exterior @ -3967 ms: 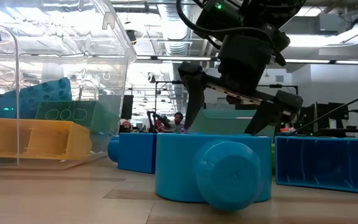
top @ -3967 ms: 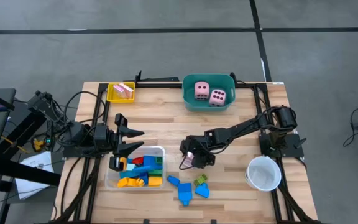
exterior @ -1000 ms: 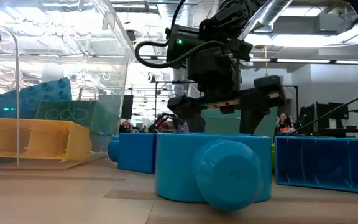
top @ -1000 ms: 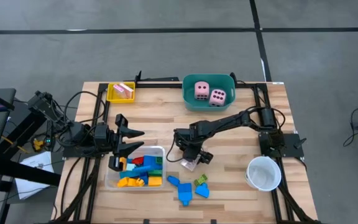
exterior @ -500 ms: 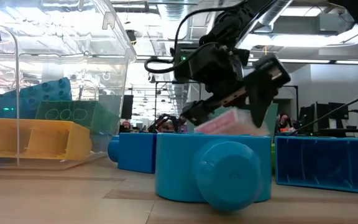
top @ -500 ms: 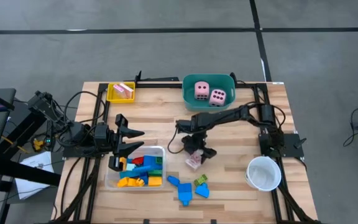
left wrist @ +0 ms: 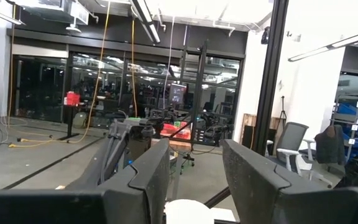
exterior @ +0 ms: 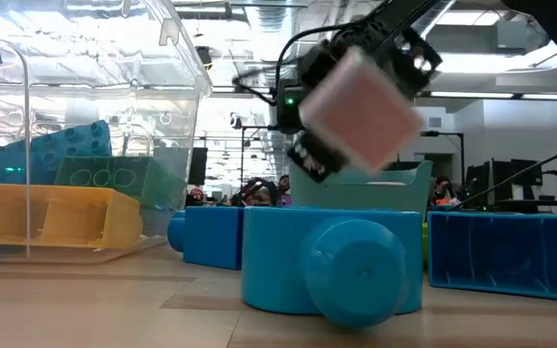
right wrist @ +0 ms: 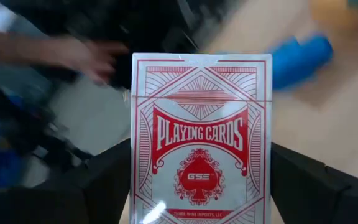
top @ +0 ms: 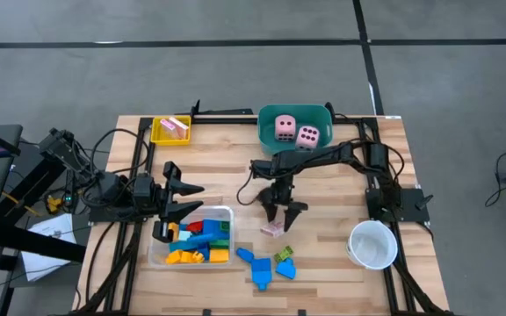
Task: Pick & Place Toys
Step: Put the red playing card into the yellow bin
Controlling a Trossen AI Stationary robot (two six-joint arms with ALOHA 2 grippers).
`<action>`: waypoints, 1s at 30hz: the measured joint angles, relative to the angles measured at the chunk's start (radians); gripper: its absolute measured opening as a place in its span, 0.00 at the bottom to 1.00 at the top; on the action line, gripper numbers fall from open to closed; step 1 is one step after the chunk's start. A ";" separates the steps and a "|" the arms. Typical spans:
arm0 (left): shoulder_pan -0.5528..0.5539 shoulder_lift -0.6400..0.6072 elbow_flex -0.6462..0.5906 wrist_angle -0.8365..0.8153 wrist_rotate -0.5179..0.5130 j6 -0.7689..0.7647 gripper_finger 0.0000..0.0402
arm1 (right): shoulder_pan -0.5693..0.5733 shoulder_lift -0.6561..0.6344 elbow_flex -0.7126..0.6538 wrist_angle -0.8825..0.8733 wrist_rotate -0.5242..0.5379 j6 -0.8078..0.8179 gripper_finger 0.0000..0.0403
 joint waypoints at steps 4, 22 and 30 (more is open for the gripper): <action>0.004 0.010 0.000 -0.004 -0.003 0.005 0.36 | -0.013 -0.008 0.058 -0.022 -0.160 -0.001 0.80; 0.112 0.255 0.216 -0.339 0.010 -0.037 0.67 | -0.008 -0.007 0.332 -0.105 -0.399 0.090 0.77; 0.188 0.365 0.335 -0.529 0.243 -0.099 0.79 | 0.022 -0.007 0.395 -0.102 -0.400 0.172 0.78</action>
